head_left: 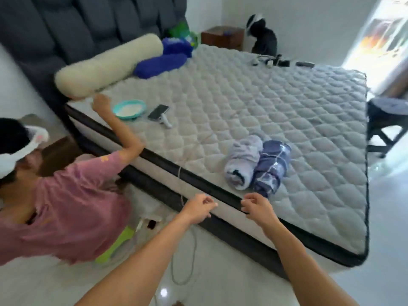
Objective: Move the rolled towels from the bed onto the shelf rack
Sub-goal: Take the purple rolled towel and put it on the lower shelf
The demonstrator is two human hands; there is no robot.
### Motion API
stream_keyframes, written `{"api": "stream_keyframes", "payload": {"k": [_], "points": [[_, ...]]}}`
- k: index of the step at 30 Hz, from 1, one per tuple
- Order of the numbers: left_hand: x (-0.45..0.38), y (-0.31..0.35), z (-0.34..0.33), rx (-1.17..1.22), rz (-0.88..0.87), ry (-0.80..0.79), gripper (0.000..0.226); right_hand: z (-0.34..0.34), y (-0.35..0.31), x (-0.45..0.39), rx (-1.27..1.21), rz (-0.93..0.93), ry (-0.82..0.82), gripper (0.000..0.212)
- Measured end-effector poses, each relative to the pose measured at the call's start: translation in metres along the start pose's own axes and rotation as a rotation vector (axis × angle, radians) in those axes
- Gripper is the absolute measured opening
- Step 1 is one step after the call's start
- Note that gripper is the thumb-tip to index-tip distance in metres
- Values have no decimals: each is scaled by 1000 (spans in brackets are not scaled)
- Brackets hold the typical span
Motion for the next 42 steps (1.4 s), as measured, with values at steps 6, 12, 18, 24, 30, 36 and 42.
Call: {"api": "stream_keyframes", "payload": {"k": [6,12,18,24,30,36,42], "points": [[-72,48,-85,318,138,-183,14,92,50,-35,-297,-218,211,20],[-114,51,-129,545,432,-267,41,139,76,-55,-415,-376,329,29],[-151,56,-147,580,612,-293,67,172,62,-121,-390,-379,322,36],[-188,55,-173,635,748,-267,52,187,19,-245,-170,-367,163,55],[-208,44,-195,684,848,-177,10,200,-39,-344,135,-208,101,65],[-211,35,-198,654,860,-132,15,197,-27,-373,281,-263,24,72],[-204,38,-197,670,831,-109,14,203,-29,-355,76,-209,124,36]]}}
Point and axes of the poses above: each hand's wrist, its own x-axis away from the middle knuckle, its own z-axis out of the back of the hand, y = z × x, the point moved 9 cm from there along -x, towards the middle knuckle, and after that the axes turned 4 degrees about -z, right-handed, at the moved point
